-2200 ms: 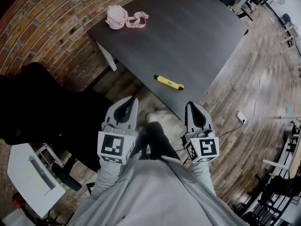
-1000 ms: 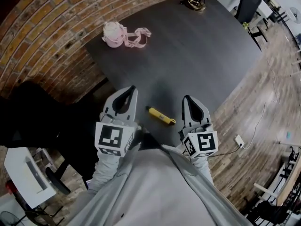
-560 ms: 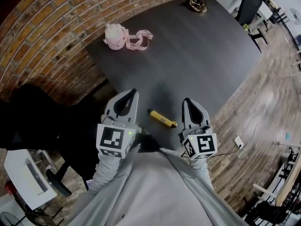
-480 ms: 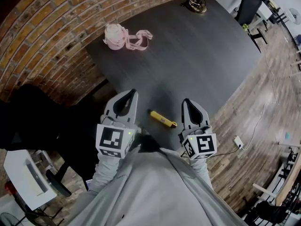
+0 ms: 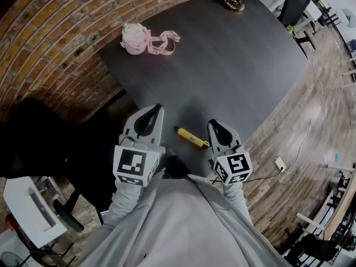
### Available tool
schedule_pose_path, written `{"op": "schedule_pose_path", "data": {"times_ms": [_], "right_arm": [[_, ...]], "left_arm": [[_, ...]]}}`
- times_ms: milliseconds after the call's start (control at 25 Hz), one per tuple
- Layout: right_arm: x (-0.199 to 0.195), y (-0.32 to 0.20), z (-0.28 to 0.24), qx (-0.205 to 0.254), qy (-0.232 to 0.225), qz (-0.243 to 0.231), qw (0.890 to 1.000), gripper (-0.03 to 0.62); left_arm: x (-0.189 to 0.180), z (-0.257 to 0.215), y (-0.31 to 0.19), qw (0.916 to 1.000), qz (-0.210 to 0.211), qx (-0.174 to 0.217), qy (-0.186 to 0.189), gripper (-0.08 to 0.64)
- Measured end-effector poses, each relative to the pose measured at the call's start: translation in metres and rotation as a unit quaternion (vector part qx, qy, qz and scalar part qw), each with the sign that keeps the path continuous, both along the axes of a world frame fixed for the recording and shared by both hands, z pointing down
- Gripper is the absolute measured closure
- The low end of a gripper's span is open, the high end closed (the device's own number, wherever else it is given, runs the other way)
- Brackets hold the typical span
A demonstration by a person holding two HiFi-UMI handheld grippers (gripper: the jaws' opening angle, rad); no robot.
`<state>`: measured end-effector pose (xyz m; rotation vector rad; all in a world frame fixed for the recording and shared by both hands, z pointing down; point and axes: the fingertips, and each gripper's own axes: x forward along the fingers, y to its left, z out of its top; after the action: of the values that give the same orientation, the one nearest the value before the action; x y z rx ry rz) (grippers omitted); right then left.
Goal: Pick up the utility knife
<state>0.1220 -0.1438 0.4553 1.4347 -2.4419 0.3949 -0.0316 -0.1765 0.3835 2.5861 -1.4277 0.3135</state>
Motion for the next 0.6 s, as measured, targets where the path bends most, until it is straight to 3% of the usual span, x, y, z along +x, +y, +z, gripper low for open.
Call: {"op": "schedule_pose_path", "data": {"times_ms": [240,320,600], "right_arm": [[-0.007,0.007,0.025,-0.037,0.007,-0.023,0.999,0.562],[-0.011,0.009,0.036,-0.052,0.011,-0.035,0.998,0.5],[-0.022,0.024,0.075,-0.099,0.043,-0.077,0.991,0.434]], "left_arm": [[0.0,0.009,0.004,0.9999,0.005,-0.014,0.0,0.541],[0.0,0.01,0.005,0.9999,0.007,-0.013,0.001,0.541],[0.0,0.017,0.01,0.9997,0.016,-0.02,0.002,0.541]]}}
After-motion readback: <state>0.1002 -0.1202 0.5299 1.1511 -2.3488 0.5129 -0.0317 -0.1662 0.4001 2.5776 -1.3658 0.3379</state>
